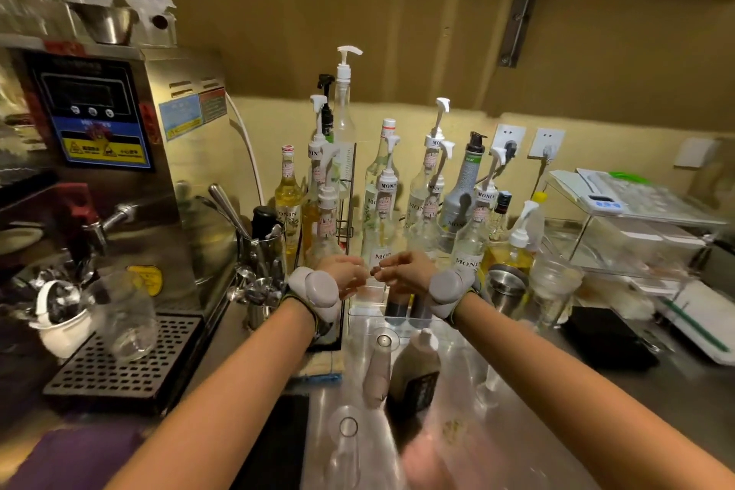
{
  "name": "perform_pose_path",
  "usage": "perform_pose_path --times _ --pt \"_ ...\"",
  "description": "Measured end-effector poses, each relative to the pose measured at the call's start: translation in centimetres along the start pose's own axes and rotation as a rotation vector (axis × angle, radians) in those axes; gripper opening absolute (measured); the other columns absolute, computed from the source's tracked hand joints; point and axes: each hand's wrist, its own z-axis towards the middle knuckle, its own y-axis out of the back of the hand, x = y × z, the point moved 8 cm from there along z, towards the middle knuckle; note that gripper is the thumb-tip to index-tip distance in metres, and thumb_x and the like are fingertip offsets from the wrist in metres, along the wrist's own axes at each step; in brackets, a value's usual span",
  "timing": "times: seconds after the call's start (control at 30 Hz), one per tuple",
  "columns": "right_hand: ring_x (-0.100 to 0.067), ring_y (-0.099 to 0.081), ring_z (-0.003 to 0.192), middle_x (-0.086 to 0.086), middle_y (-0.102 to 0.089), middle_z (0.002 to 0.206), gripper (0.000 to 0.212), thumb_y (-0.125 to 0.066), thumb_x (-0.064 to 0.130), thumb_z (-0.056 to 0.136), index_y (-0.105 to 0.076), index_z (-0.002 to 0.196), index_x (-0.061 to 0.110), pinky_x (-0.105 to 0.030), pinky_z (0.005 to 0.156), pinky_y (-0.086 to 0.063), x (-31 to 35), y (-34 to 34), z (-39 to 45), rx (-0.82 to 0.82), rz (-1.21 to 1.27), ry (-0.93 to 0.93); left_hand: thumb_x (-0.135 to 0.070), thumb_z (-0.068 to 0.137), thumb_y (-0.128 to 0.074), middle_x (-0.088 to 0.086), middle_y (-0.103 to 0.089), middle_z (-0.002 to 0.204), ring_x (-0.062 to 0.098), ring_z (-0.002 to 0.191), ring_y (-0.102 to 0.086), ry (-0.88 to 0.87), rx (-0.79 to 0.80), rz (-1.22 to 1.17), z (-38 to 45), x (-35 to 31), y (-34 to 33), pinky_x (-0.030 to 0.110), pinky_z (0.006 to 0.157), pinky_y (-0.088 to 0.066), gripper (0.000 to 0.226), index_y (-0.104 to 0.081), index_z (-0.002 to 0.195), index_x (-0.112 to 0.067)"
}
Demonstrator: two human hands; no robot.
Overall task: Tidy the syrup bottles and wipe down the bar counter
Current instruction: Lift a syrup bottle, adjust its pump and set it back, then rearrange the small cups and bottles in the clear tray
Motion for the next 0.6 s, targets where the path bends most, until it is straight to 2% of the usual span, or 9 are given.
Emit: perform_pose_path --times 0.1,0.17,0.2,0.27,0.33,0.4,0.5,0.57,0.6 --pt "-0.011 -0.052 0.060 -0.004 -0.058 0.073 0.034 -0.068 -0.004 0.078 -0.062 0.112 -0.007 -0.018 0.054 -0.046 -1.8 0.9 -1.1 -0.027 -0.084 -0.021 0.010 0.079 -0.062 0.013 -0.062 0.092 0.016 0.074 -0.057 0.026 0.064 -0.040 -1.3 1.6 -2.4 0.021 0.063 -0.046 0.038 -0.063 0.115 -0.004" --pt "-0.011 -0.056 0.066 -0.007 -0.063 0.083 0.022 -0.069 -0.002 0.078 -0.067 0.100 -0.003 -0.014 0.056 -0.048 -3.0 1.3 -1.9 -0.029 -0.132 -0.023 0.012 0.080 -0.060 0.012 -0.062 0.092 0.014 0.072 -0.057 0.047 0.096 -0.023 -2.0 2.4 -3.5 0.021 0.064 -0.046 0.045 -0.060 0.123 -0.003" --pt "-0.011 -0.056 0.067 -0.006 -0.064 0.084 0.016 -0.070 -0.002 0.077 -0.066 0.092 0.002 -0.011 0.053 -0.048 -3.6 1.5 -2.3 -0.028 -0.137 -0.031 0.012 0.080 -0.059 0.011 -0.063 0.089 0.014 0.071 -0.057 0.053 0.107 -0.013 -2.2 2.7 -4.0 0.021 0.064 -0.045 0.046 -0.060 0.124 -0.003" --pt "-0.008 -0.054 0.065 -0.001 -0.059 0.075 0.020 -0.071 -0.002 0.076 -0.063 0.092 0.007 -0.006 0.048 -0.045 -4.8 1.8 -2.9 -0.019 -0.139 -0.038 0.013 0.082 -0.057 0.013 -0.063 0.092 0.018 0.076 -0.059 0.060 0.122 0.007 -2.6 3.4 -4.8 0.021 0.063 -0.045 0.046 -0.059 0.125 -0.001" --pt "-0.013 -0.056 0.072 0.001 -0.056 0.073 0.029 -0.073 -0.003 0.075 -0.065 0.102 0.003 -0.012 0.060 -0.046 -6.0 2.2 -3.2 -0.027 -0.157 -0.043 0.012 0.083 -0.057 0.014 -0.062 0.091 0.021 0.079 -0.059 0.076 0.124 0.020 -2.9 4.2 -5.4 0.022 0.063 -0.044 0.045 -0.059 0.126 -0.001" --pt "-0.016 -0.055 0.085 -0.002 -0.061 0.082 0.034 -0.075 -0.001 0.073 -0.065 0.106 0.002 -0.017 0.067 -0.045 -7.1 2.8 -3.4 -0.056 -0.194 -0.058 0.011 0.084 -0.057 0.009 -0.060 0.079 0.016 0.069 -0.057 0.099 0.123 0.032 -3.5 4.9 -5.9 0.022 0.062 -0.044 0.042 -0.059 0.125 -0.001" --pt "-0.009 -0.053 0.075 -0.001 -0.060 0.088 0.040 -0.076 0.006 0.074 -0.064 0.112 0.005 -0.010 0.048 -0.040 -8.5 3.2 -3.6 -0.055 -0.271 -0.083 0.008 0.087 -0.057 0.010 -0.060 0.083 0.013 0.066 -0.054 0.122 0.155 0.031 -4.1 5.6 -6.8 0.021 0.062 -0.043 0.033 -0.062 0.118 -0.003" --pt "-0.012 -0.054 0.079 -0.004 -0.060 0.095 0.043 -0.075 0.005 0.073 -0.063 0.114 0.005 -0.014 0.049 -0.038 -9.5 3.2 -3.5 -0.045 -0.277 -0.101 0.007 0.087 -0.056 0.011 -0.060 0.089 0.012 0.067 -0.054 0.146 0.165 0.038 -4.4 6.1 -7.3 0.020 0.062 -0.042 0.027 -0.065 0.109 -0.005" --pt "-0.015 -0.054 0.084 -0.007 -0.061 0.100 0.046 -0.075 0.004 0.072 -0.062 0.116 0.005 -0.016 0.052 -0.039 -10.0 3.2 -3.5 -0.042 -0.269 -0.108 0.007 0.087 -0.056 0.011 -0.060 0.087 0.012 0.067 -0.054 0.152 0.162 0.037 -4.5 6.4 -7.5 0.019 0.061 -0.042 0.029 -0.064 0.112 -0.005"
